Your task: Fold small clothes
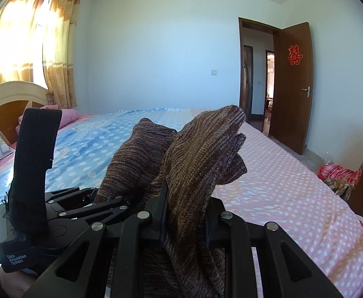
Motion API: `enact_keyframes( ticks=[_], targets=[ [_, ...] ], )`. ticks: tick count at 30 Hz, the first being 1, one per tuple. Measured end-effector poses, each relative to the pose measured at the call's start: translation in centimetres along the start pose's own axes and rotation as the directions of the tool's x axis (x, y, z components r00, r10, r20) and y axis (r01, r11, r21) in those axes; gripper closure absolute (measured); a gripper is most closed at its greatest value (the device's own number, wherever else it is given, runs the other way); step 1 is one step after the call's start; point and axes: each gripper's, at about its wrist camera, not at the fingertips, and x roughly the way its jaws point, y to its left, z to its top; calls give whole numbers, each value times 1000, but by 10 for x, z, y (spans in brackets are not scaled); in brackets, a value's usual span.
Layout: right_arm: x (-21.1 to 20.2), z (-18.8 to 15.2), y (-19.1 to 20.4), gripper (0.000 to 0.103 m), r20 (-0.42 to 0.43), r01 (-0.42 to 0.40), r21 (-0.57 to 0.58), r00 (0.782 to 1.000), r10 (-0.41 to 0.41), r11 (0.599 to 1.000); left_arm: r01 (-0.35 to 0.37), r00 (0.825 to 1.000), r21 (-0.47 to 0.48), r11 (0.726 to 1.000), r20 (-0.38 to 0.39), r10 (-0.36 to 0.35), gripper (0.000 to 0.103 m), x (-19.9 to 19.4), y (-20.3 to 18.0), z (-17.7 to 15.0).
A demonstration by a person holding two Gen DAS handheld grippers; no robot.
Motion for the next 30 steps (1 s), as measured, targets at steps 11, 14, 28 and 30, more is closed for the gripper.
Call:
enact_keyframes(
  ticks=[11, 14, 28, 30],
  targets=[
    [-70, -17, 11, 81, 20, 39, -7, 999, -39, 999, 61, 998, 24, 998, 0, -61, 76, -53, -16, -26],
    [-83, -25, 9, 81, 18, 46, -3, 999, -46, 999, 70, 998, 33, 997, -8, -70, 76, -62, -22, -34],
    [-101, -39, -55, 81, -19, 161, 66, 987, -160, 985, 148, 989, 97, 984, -47, -144, 76, -42, -90, -46],
    [-93, -40, -71, 81, -34, 181, 82, 983, -179, 980, 157, 987, 110, 981, -55, -152, 76, -28, -100, -43]
  ],
)
